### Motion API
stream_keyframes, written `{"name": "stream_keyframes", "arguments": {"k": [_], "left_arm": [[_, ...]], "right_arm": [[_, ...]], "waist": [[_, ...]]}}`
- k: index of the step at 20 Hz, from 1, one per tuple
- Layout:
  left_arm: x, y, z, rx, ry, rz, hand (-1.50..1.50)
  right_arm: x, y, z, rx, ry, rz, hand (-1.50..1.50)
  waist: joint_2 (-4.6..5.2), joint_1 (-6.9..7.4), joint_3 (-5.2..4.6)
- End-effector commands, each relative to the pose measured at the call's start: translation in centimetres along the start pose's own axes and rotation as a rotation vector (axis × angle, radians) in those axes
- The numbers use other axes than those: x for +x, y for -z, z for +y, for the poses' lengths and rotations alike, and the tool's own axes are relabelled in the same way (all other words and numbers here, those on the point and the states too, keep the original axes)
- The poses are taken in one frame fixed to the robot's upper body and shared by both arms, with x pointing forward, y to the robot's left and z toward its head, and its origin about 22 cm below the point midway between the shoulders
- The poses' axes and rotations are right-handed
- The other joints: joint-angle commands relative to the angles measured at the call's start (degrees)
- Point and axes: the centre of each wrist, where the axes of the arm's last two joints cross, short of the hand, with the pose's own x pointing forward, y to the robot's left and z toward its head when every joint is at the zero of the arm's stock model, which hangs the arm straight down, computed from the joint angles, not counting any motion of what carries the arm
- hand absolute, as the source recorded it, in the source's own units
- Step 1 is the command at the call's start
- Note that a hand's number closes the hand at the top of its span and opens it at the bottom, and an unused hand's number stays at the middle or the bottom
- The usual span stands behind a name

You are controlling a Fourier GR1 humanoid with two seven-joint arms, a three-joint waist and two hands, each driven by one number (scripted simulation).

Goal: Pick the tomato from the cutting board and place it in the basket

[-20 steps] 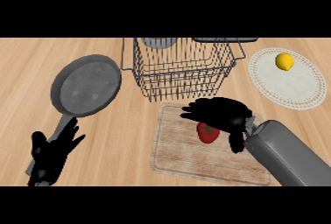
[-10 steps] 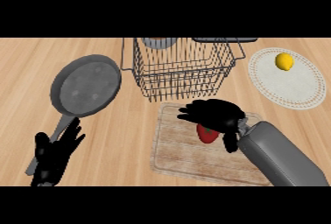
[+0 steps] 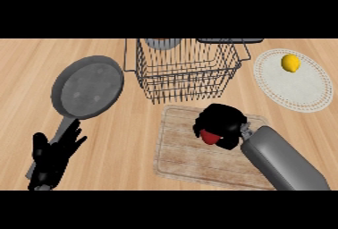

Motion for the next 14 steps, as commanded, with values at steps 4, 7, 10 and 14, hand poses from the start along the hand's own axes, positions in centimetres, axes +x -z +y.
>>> {"name": "stream_keyframes", "arguments": {"k": [4, 7, 10, 14], "left_arm": [[-5.1, -1.0, -0.6, 0.003, -0.004, 0.113, 0.0], [-1.6, 2.1, -0.4, 0.007, 0.003, 0.097, 0.0], [-3.0, -0.4, -0.8, -0.001, 0.007, 0.118, 0.0], [-2.2, -0.2, -0.1, 0.005, 0.008, 0.084, 0.0]], "right_arm": [[1.0, 1.3, 1.2, -0.035, -0.103, -0.041, 1.5], [0.8, 1.4, 0.7, -0.058, -0.088, -0.045, 1.5], [6.9, 6.2, -0.6, -0.085, 0.008, 0.141, 1.5], [7.8, 6.8, 0.9, -0.105, 0.146, 0.434, 1.5]], "waist": [[0.49, 0.0, -0.75], [0.52, -0.53, -0.75], [0.13, -0.4, -0.8], [0.18, -0.19, -0.85]]}}
